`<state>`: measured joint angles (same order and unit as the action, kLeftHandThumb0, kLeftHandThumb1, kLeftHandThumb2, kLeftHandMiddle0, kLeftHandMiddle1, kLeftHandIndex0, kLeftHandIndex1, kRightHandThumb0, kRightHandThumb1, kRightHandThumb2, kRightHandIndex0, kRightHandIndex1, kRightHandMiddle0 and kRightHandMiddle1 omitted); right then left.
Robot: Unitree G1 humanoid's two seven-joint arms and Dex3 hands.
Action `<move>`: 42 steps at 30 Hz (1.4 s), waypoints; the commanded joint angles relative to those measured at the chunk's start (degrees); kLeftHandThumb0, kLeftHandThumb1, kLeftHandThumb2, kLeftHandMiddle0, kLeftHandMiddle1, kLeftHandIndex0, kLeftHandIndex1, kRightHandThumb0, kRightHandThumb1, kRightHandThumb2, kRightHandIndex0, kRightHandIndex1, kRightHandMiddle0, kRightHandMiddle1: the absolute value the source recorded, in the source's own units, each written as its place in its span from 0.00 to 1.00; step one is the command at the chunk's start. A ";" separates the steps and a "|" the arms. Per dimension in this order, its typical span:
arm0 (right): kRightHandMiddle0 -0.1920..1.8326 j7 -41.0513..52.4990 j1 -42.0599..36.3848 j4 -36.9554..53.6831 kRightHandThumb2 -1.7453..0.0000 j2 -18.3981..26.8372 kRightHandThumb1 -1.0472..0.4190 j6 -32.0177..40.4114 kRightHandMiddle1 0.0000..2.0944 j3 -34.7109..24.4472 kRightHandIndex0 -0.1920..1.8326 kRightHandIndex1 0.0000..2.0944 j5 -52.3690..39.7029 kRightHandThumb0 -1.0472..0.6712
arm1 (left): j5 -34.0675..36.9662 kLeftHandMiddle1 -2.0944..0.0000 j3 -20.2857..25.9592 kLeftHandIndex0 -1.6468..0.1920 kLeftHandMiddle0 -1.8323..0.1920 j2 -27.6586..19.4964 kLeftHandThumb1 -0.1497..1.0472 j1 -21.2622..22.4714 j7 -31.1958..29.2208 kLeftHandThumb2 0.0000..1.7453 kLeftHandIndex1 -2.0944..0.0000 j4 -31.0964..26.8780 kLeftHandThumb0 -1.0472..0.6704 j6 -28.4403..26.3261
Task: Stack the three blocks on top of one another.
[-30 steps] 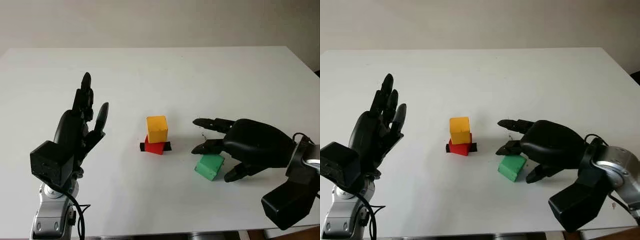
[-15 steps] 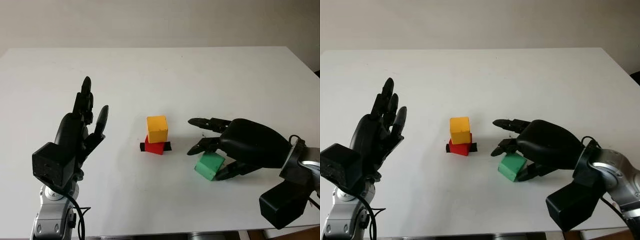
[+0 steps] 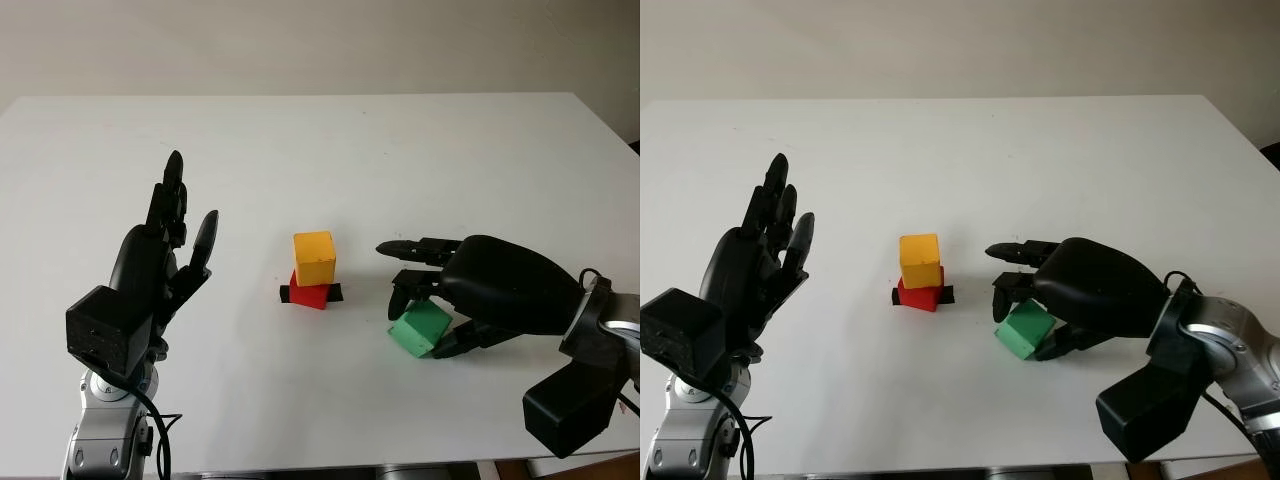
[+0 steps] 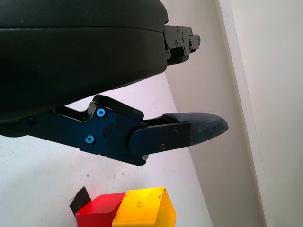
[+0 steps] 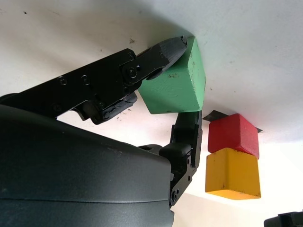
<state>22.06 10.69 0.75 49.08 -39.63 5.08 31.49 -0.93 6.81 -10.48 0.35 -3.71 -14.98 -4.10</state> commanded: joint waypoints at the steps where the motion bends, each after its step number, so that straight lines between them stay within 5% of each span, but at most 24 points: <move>1: 0.35 0.47 1.31 1.71 0.97 0.76 0.10 1.36 0.51 -0.96 0.26 0.04 0.06 0.40 | 0.16 0.97 -0.01 0.93 0.95 0.33 1.00 0.06 0.27 0.30 0.97 -1.28 0.22 -0.43; 17: 0.33 -5.76 7.77 10.45 0.97 -8.94 0.08 23.61 0.58 -7.59 0.28 0.03 -4.03 0.42 | -0.19 0.97 -0.13 0.94 0.95 -0.22 1.00 0.20 -0.31 0.31 0.97 -0.37 0.22 0.92; 21: 0.31 -6.97 10.30 12.17 0.97 -14.57 0.08 29.60 0.66 -7.58 0.28 0.03 -8.55 0.43 | 0.09 0.97 -0.03 0.94 0.95 -0.28 1.00 0.20 -0.50 0.31 0.97 -0.13 0.22 1.07; 28: 0.22 -1.62 15.02 20.23 0.97 -21.79 0.04 53.73 0.79 -7.16 0.25 0.02 -18.73 0.41 | 0.06 0.97 -0.07 0.94 0.95 -0.15 1.00 0.21 -0.40 0.31 0.97 -0.44 0.22 0.62; 34: 0.20 0.05 24.35 24.88 0.97 -27.13 0.04 82.51 0.81 -7.82 0.26 0.02 -26.70 0.39 | 0.14 0.97 0.04 0.94 0.95 -0.10 1.00 0.32 -0.32 0.31 0.97 -0.26 0.21 0.61; 42: 0.18 2.04 31.97 23.51 0.97 -28.09 0.03 103.11 0.81 -6.83 0.23 0.01 -36.15 0.37 | 0.11 0.97 -0.11 0.94 0.95 -0.07 1.00 0.04 -0.10 0.30 0.98 -0.66 0.21 0.67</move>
<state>23.83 40.54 24.36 20.98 61.52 -1.94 -3.53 -0.48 6.76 -10.60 0.34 -4.02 -14.88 -3.55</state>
